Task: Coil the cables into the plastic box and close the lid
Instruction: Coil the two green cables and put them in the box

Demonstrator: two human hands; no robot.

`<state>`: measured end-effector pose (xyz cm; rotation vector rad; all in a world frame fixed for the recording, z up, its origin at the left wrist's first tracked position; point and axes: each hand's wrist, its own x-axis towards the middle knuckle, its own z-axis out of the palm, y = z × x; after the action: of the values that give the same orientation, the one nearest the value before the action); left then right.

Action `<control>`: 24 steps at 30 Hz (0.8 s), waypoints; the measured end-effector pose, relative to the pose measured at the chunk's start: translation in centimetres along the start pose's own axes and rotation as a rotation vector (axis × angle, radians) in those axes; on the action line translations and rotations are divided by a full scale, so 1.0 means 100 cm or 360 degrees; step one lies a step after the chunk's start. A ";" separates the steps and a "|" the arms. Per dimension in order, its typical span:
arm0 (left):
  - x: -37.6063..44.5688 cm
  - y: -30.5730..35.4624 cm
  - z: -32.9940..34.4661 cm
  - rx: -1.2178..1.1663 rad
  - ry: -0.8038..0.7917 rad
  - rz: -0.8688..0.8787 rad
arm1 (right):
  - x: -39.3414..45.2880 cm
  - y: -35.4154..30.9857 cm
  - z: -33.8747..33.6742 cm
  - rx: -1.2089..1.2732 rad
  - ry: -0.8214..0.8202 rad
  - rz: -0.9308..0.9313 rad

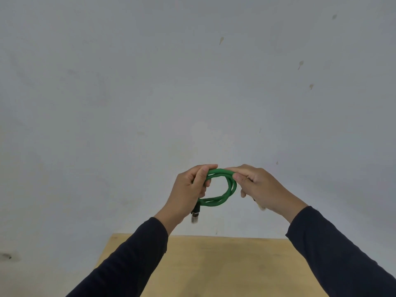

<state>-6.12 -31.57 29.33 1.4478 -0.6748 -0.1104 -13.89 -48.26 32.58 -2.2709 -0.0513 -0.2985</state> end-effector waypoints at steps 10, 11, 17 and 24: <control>0.001 0.003 0.004 -0.0170 -0.0159 -0.0035 | 0.013 -0.005 -0.011 -0.0554 0.0561 -0.0411; 0.001 0.004 0.006 -0.0205 -0.0172 -0.0037 | 0.013 -0.006 -0.010 -0.0505 0.0615 -0.0418; 0.007 0.003 0.009 -0.0136 -0.0201 0.0017 | 0.014 -0.004 0.002 -0.0029 0.0709 -0.0050; 0.016 -0.002 0.008 0.0000 -0.0128 0.0072 | 0.022 -0.006 0.016 0.0650 0.0648 0.0407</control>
<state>-5.09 -33.01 29.70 1.4332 -0.7731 -0.1341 -11.52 -46.82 32.56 -1.7541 0.3554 -0.5527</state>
